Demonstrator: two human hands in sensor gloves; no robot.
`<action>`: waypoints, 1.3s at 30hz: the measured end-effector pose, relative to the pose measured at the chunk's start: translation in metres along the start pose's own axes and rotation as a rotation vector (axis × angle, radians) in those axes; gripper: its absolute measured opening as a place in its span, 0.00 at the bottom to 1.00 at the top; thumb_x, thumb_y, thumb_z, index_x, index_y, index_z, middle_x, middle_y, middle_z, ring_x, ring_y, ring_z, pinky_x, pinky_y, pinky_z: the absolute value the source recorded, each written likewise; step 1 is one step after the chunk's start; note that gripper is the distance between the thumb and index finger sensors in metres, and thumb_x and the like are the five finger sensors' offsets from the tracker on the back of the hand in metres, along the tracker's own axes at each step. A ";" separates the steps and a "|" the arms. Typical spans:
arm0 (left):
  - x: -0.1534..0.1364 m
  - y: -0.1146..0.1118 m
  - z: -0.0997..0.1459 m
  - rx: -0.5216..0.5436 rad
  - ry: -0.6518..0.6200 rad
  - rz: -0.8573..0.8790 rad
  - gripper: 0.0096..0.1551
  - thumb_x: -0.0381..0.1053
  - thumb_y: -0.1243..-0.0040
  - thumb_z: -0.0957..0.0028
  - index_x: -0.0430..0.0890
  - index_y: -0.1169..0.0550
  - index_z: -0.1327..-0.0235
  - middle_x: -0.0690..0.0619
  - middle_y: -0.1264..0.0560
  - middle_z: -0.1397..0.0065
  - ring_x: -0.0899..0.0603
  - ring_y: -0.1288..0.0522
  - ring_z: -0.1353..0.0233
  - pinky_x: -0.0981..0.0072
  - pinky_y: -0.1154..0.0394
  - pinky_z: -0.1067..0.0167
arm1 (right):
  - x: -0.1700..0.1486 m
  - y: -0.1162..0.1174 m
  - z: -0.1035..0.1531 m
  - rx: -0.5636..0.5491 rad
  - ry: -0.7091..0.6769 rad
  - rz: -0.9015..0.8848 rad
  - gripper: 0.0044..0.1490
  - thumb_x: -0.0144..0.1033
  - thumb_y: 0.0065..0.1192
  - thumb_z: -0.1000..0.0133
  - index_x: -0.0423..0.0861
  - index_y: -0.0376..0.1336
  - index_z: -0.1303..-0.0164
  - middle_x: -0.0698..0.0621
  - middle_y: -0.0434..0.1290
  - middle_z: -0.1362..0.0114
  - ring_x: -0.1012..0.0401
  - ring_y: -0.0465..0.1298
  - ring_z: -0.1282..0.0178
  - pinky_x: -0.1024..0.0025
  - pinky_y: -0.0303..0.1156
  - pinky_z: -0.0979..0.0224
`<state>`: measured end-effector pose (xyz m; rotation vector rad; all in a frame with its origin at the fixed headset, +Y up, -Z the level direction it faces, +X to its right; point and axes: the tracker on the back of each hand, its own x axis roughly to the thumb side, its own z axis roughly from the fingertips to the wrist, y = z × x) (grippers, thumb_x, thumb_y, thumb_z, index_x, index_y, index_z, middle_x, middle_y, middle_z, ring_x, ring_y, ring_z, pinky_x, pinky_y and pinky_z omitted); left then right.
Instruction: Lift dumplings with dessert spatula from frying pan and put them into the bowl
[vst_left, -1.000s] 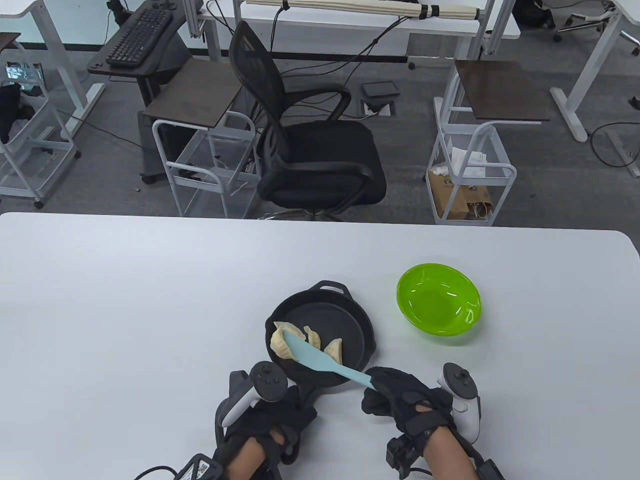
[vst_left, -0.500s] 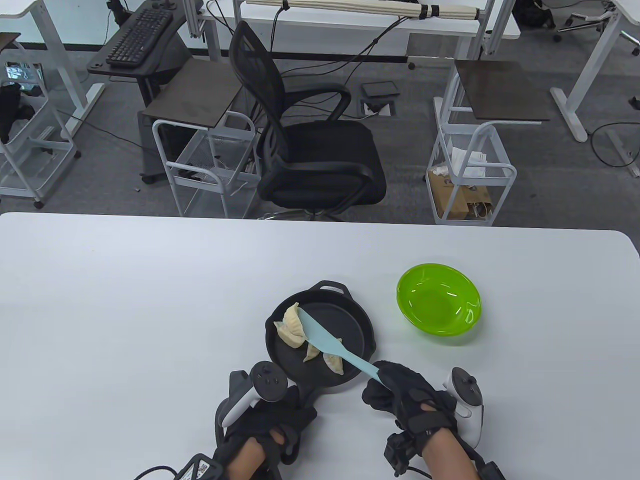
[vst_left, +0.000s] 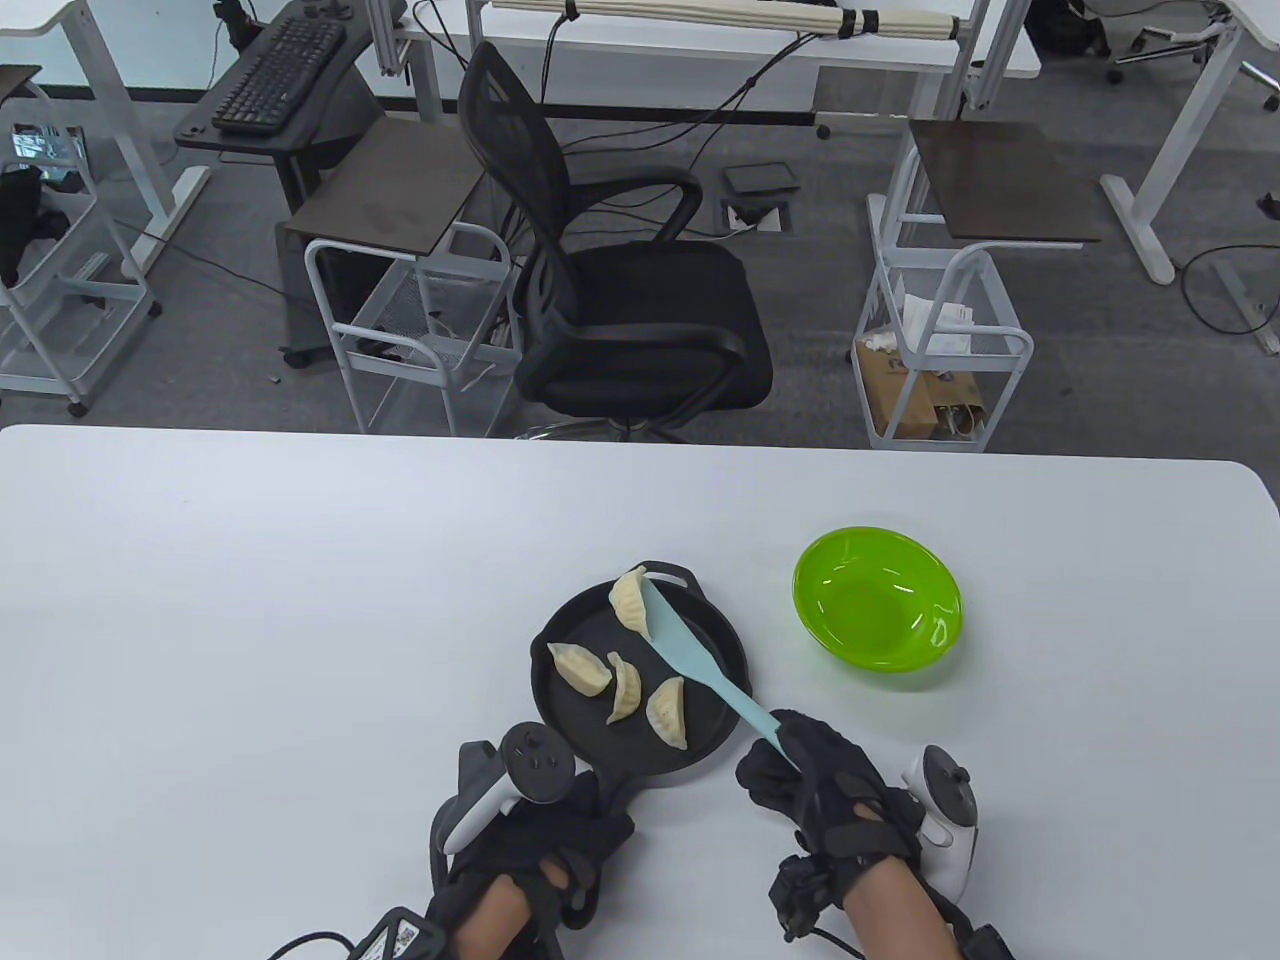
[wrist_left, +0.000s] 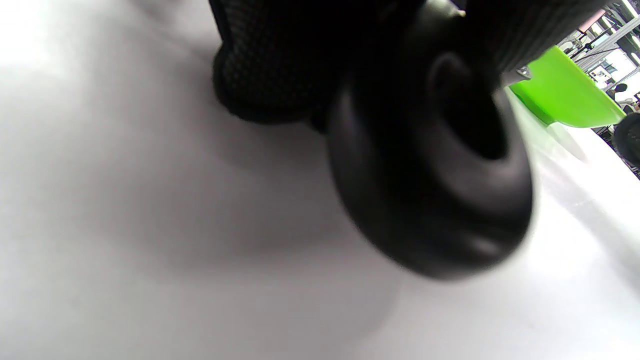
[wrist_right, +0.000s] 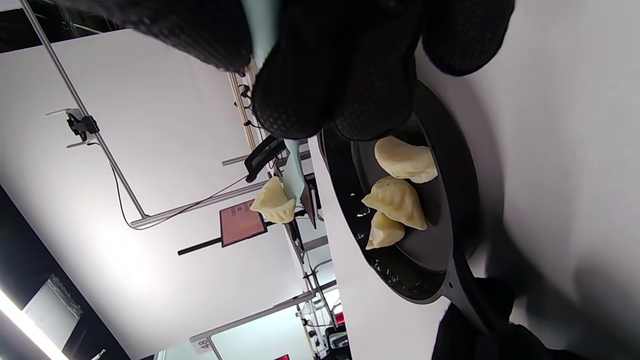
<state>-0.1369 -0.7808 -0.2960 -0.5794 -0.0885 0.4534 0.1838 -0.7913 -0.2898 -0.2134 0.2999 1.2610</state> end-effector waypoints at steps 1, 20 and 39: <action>0.000 0.000 0.000 0.000 0.000 0.000 0.46 0.73 0.42 0.50 0.50 0.36 0.23 0.59 0.15 0.50 0.48 0.19 0.53 0.40 0.59 0.22 | 0.000 -0.001 0.000 -0.008 -0.002 -0.006 0.34 0.42 0.55 0.34 0.34 0.54 0.26 0.45 0.74 0.38 0.44 0.75 0.37 0.37 0.61 0.24; 0.000 0.000 0.000 0.000 0.000 0.000 0.47 0.73 0.42 0.50 0.50 0.36 0.23 0.59 0.15 0.50 0.48 0.19 0.53 0.40 0.59 0.22 | 0.000 -0.020 0.006 -0.210 -0.035 -0.152 0.36 0.44 0.51 0.35 0.37 0.49 0.24 0.48 0.70 0.33 0.45 0.73 0.33 0.39 0.59 0.22; 0.000 0.000 0.000 -0.001 0.000 0.003 0.47 0.73 0.42 0.50 0.50 0.36 0.23 0.59 0.15 0.50 0.48 0.19 0.53 0.40 0.59 0.22 | -0.002 -0.032 0.016 -0.379 -0.031 -0.263 0.38 0.46 0.48 0.35 0.39 0.44 0.23 0.50 0.67 0.30 0.46 0.70 0.30 0.41 0.58 0.21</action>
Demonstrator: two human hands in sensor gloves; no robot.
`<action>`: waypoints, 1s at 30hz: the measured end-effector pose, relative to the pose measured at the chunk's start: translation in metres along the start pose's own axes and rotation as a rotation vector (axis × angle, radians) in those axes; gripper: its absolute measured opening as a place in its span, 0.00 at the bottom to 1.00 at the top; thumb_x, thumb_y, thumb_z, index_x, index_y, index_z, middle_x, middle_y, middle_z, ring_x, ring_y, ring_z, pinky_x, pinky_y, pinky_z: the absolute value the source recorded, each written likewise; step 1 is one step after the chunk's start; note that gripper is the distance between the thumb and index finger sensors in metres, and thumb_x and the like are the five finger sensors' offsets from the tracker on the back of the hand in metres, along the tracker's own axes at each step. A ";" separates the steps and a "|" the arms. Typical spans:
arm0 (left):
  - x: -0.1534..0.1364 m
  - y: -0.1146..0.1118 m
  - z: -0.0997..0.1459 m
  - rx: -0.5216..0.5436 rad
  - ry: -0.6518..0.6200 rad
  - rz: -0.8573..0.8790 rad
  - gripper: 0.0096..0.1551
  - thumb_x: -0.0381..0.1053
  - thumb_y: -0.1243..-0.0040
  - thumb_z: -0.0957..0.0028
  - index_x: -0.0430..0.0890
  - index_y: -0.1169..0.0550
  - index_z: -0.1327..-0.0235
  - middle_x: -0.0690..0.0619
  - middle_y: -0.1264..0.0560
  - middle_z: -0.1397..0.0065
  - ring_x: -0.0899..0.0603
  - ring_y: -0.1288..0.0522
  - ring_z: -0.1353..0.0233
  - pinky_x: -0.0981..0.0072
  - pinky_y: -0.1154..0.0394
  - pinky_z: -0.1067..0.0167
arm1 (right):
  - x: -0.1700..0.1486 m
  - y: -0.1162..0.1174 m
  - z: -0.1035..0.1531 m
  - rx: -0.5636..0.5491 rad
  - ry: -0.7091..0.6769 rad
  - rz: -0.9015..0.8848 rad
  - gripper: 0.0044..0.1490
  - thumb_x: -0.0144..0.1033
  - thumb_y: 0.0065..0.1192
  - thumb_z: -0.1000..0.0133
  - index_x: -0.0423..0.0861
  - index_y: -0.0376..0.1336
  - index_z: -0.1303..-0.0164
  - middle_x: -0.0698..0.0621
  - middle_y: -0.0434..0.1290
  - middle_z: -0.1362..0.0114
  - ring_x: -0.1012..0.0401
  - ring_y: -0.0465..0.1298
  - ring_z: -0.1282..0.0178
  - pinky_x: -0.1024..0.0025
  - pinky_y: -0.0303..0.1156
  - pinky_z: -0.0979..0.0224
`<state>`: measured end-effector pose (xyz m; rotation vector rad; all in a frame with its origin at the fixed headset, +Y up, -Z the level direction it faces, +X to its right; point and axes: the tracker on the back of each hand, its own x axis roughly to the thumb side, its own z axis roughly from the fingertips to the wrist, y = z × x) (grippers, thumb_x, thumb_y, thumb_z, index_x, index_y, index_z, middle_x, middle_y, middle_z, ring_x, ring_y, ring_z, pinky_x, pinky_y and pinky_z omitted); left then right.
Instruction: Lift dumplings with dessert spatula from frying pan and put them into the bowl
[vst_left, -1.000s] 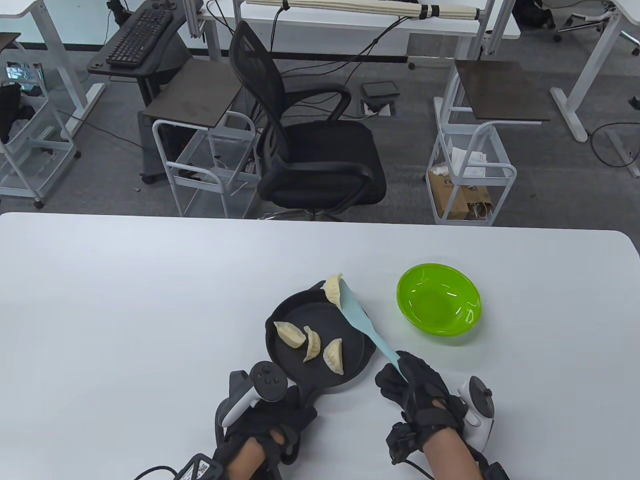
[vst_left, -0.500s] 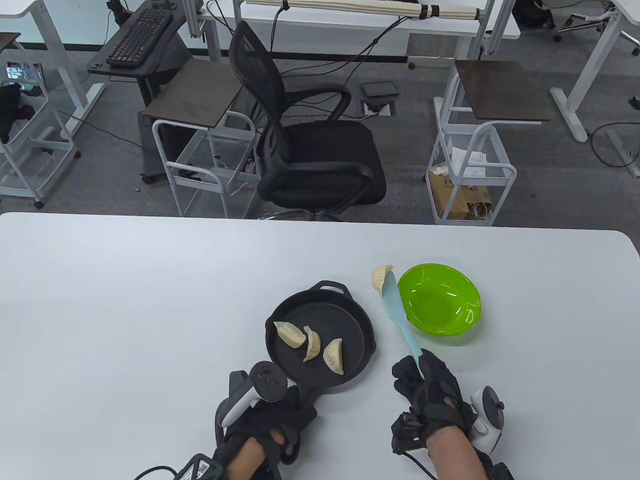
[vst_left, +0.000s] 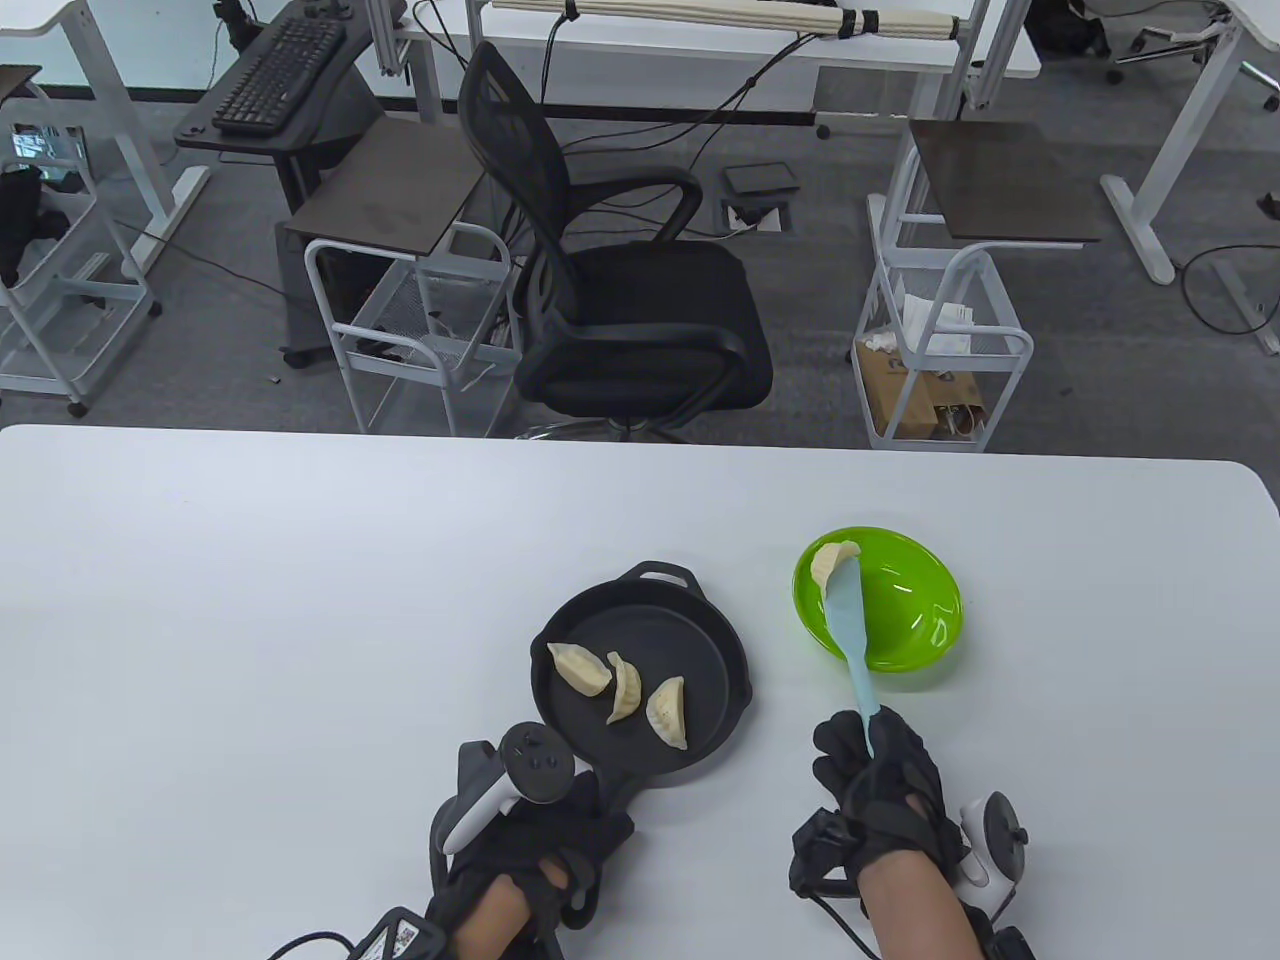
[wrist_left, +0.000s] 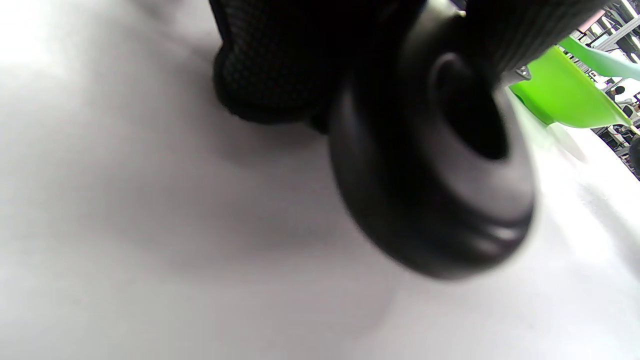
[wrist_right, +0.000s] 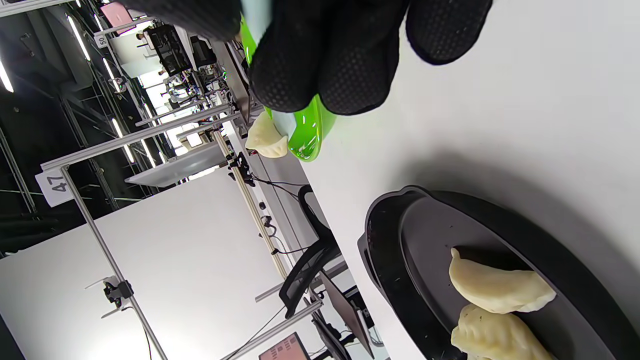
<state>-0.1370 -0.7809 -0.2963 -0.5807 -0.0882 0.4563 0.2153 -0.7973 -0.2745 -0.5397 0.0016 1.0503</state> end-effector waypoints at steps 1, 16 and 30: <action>0.000 0.000 0.000 0.001 0.000 0.000 0.46 0.73 0.42 0.50 0.50 0.36 0.23 0.60 0.15 0.50 0.48 0.19 0.53 0.40 0.59 0.22 | 0.000 0.000 0.000 -0.005 0.000 0.000 0.38 0.46 0.48 0.35 0.39 0.44 0.23 0.50 0.67 0.30 0.46 0.70 0.30 0.41 0.58 0.21; 0.000 0.000 0.000 0.001 0.000 0.000 0.46 0.73 0.42 0.50 0.50 0.36 0.23 0.59 0.15 0.50 0.48 0.19 0.53 0.40 0.59 0.22 | 0.004 -0.003 0.001 -0.050 -0.018 0.009 0.39 0.47 0.49 0.35 0.39 0.43 0.23 0.49 0.66 0.29 0.46 0.69 0.30 0.41 0.58 0.21; 0.000 0.000 0.000 0.001 0.000 0.000 0.46 0.73 0.43 0.50 0.50 0.36 0.23 0.59 0.15 0.50 0.48 0.19 0.53 0.40 0.59 0.22 | 0.010 -0.008 -0.004 -0.076 -0.082 0.111 0.41 0.49 0.52 0.34 0.40 0.43 0.22 0.46 0.65 0.28 0.45 0.68 0.28 0.40 0.57 0.21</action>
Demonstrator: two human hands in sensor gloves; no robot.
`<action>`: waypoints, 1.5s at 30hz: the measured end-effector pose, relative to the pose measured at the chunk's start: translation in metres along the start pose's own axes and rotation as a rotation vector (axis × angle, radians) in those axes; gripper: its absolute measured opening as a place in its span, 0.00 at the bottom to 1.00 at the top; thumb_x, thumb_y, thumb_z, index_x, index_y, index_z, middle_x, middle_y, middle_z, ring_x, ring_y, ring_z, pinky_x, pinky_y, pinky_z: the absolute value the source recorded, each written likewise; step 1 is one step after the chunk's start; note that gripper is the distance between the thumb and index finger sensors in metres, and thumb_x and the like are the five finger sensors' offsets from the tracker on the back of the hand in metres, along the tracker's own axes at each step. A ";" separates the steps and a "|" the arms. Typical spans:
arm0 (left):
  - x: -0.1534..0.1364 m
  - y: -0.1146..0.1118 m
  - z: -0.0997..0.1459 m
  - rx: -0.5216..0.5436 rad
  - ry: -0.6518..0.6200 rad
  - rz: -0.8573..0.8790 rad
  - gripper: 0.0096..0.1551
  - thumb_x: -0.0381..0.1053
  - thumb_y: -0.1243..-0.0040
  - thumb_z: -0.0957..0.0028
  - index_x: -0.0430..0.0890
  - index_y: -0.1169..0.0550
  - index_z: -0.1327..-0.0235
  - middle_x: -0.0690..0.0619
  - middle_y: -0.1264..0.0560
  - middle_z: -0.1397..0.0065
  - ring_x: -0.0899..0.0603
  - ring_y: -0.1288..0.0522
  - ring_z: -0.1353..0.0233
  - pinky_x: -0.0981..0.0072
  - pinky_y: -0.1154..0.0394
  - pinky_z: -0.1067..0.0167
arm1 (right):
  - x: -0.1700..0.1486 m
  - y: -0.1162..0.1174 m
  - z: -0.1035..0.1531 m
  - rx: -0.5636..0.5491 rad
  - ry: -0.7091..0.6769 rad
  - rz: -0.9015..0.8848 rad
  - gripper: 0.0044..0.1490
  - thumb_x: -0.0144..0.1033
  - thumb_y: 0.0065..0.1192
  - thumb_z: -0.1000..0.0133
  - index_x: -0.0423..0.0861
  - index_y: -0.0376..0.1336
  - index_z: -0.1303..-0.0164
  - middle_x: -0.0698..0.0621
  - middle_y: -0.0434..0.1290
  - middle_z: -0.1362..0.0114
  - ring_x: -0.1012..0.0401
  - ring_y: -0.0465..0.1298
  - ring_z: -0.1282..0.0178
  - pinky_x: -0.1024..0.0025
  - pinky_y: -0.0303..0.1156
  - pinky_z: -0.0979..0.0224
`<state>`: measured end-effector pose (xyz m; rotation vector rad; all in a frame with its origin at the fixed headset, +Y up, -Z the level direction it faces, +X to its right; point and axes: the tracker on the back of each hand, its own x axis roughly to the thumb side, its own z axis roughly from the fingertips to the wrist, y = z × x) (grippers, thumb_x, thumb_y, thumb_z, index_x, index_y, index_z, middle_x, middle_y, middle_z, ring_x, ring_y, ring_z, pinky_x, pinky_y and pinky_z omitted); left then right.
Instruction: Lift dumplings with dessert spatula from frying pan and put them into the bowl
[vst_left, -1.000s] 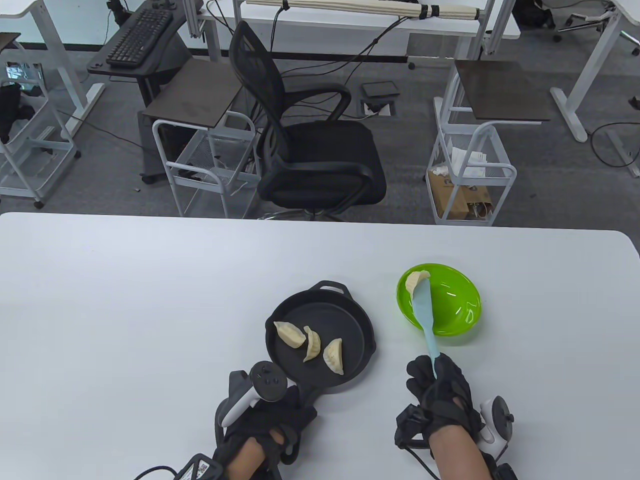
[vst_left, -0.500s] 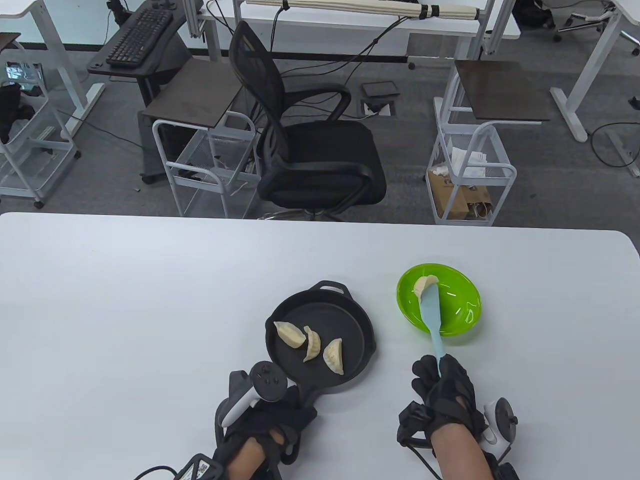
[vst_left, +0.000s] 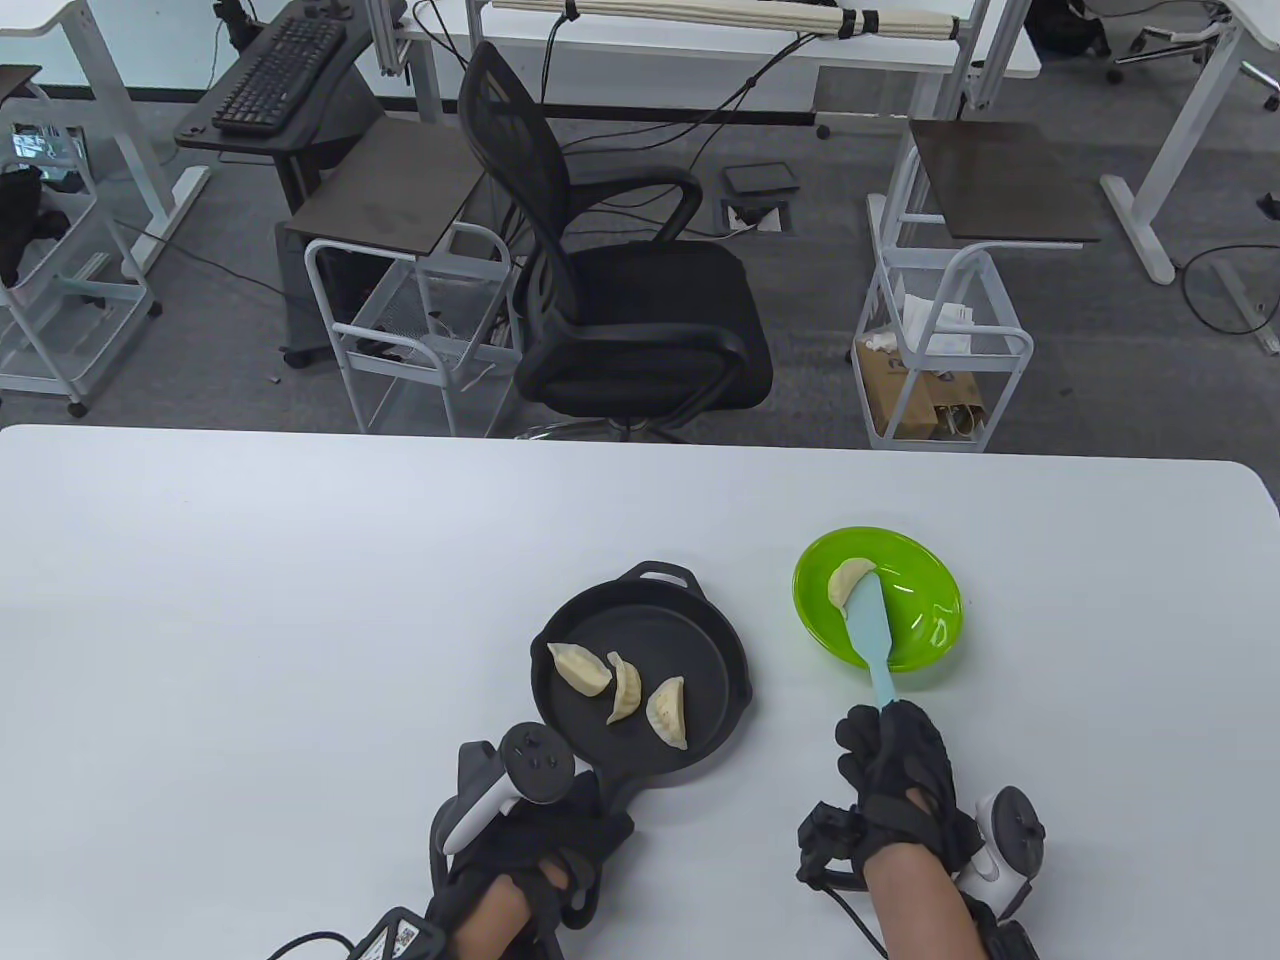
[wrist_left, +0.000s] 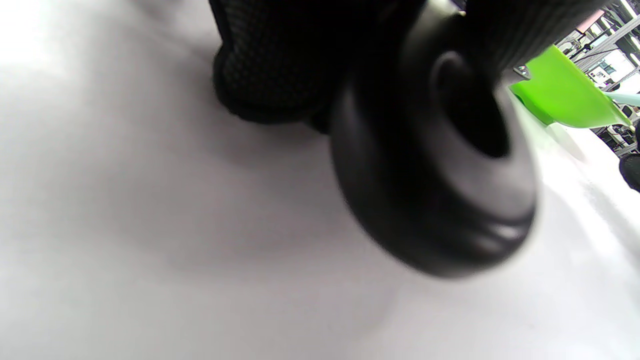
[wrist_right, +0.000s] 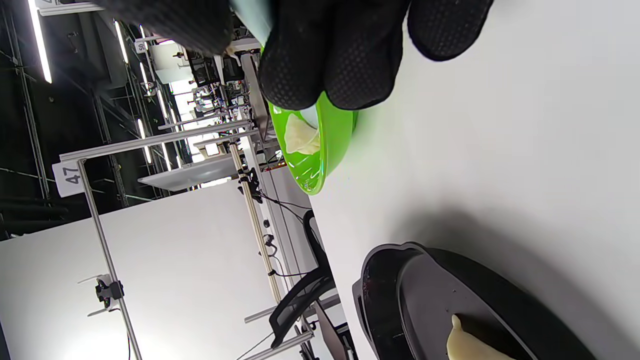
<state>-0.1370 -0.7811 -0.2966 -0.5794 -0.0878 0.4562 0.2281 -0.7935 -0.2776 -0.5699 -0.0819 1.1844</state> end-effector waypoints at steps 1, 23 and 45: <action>0.000 0.000 0.000 0.000 0.000 0.000 0.46 0.73 0.43 0.50 0.50 0.36 0.23 0.59 0.15 0.50 0.48 0.19 0.53 0.40 0.59 0.22 | 0.000 0.000 0.000 -0.001 -0.003 0.005 0.41 0.49 0.52 0.34 0.40 0.43 0.21 0.46 0.65 0.28 0.44 0.68 0.28 0.40 0.57 0.21; 0.000 0.000 0.000 0.000 0.000 -0.002 0.46 0.73 0.43 0.50 0.50 0.36 0.23 0.59 0.15 0.50 0.48 0.19 0.53 0.40 0.59 0.22 | 0.021 0.001 0.003 -0.001 -0.218 0.150 0.39 0.48 0.52 0.34 0.44 0.44 0.20 0.45 0.64 0.26 0.44 0.67 0.27 0.39 0.56 0.21; 0.000 0.000 0.000 0.000 0.000 -0.002 0.46 0.73 0.43 0.50 0.50 0.36 0.23 0.59 0.15 0.50 0.48 0.19 0.53 0.40 0.59 0.22 | 0.020 0.040 0.017 0.308 -0.313 0.356 0.37 0.46 0.53 0.34 0.42 0.48 0.20 0.42 0.67 0.28 0.42 0.68 0.29 0.36 0.56 0.22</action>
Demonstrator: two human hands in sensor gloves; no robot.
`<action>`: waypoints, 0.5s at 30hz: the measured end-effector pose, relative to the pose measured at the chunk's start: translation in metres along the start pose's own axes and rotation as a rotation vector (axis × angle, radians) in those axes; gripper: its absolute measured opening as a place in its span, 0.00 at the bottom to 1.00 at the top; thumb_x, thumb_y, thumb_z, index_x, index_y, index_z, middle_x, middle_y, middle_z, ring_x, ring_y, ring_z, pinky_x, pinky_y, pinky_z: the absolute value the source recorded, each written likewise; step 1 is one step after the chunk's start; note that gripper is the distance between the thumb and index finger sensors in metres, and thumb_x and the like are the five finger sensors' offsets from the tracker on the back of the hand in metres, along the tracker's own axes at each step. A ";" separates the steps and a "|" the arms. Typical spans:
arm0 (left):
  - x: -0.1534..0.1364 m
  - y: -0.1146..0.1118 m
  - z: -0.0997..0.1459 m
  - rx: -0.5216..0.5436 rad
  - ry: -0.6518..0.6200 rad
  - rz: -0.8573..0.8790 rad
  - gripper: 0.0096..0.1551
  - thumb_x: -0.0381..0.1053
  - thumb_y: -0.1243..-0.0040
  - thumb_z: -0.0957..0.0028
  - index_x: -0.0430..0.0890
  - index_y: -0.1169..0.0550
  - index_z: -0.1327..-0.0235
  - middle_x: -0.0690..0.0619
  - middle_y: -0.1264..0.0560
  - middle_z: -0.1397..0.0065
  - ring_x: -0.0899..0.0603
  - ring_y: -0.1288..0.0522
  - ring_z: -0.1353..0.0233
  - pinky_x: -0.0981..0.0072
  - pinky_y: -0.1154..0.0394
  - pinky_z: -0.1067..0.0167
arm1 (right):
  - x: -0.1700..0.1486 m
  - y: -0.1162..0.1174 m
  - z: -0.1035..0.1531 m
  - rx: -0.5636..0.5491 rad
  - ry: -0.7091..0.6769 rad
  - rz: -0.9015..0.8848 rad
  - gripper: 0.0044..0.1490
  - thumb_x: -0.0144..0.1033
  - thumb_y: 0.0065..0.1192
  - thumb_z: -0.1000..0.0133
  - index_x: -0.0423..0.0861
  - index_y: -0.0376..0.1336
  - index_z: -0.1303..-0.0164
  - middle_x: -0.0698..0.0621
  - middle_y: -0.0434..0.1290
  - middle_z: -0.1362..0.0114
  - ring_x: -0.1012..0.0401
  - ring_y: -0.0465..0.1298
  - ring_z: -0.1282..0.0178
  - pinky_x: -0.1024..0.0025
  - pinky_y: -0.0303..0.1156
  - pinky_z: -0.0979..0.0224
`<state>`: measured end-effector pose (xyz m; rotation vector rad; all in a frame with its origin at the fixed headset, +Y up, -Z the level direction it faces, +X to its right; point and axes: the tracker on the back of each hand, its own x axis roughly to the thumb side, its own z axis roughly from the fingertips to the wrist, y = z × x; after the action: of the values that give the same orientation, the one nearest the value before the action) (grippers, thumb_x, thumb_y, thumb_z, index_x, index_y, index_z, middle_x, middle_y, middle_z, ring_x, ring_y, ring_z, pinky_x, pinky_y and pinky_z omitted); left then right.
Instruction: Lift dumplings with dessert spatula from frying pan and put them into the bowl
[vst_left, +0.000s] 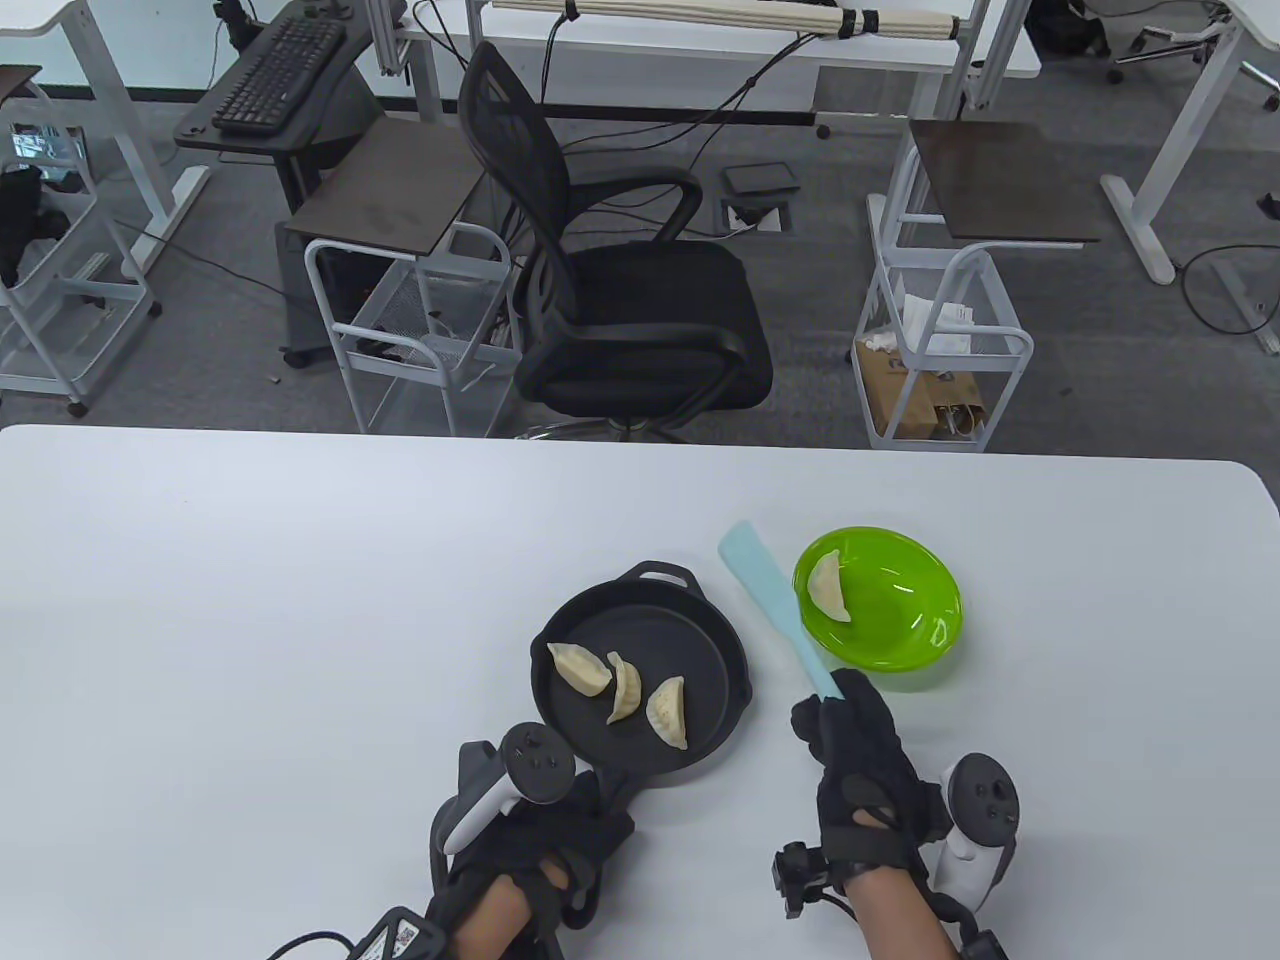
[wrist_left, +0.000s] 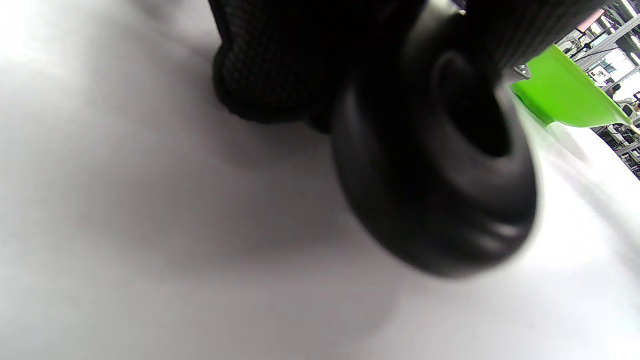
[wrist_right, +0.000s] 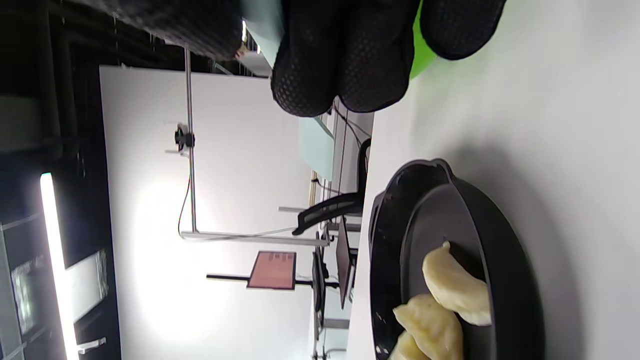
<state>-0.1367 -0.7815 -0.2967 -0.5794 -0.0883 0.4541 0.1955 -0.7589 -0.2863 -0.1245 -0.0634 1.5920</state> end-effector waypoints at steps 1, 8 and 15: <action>0.000 0.000 0.000 0.000 0.000 0.000 0.46 0.73 0.43 0.50 0.50 0.36 0.23 0.59 0.15 0.50 0.48 0.19 0.53 0.40 0.59 0.22 | 0.001 0.003 0.000 0.021 -0.005 0.020 0.37 0.46 0.54 0.34 0.42 0.48 0.20 0.42 0.67 0.28 0.41 0.68 0.29 0.36 0.56 0.22; 0.000 0.000 0.000 0.000 0.000 0.000 0.46 0.73 0.43 0.50 0.50 0.36 0.23 0.59 0.15 0.50 0.48 0.19 0.53 0.40 0.59 0.22 | 0.010 0.024 0.006 0.115 -0.117 0.227 0.37 0.46 0.55 0.34 0.41 0.51 0.21 0.41 0.69 0.29 0.41 0.70 0.30 0.36 0.57 0.23; 0.000 0.000 0.000 0.000 0.000 0.000 0.46 0.73 0.43 0.50 0.50 0.36 0.23 0.59 0.15 0.50 0.48 0.19 0.53 0.40 0.59 0.22 | 0.015 0.039 0.010 0.164 -0.211 0.403 0.36 0.46 0.56 0.35 0.42 0.52 0.21 0.41 0.70 0.30 0.41 0.70 0.31 0.35 0.58 0.23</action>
<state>-0.1367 -0.7815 -0.2967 -0.5794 -0.0883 0.4541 0.1553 -0.7441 -0.2821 0.1700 -0.0746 2.0009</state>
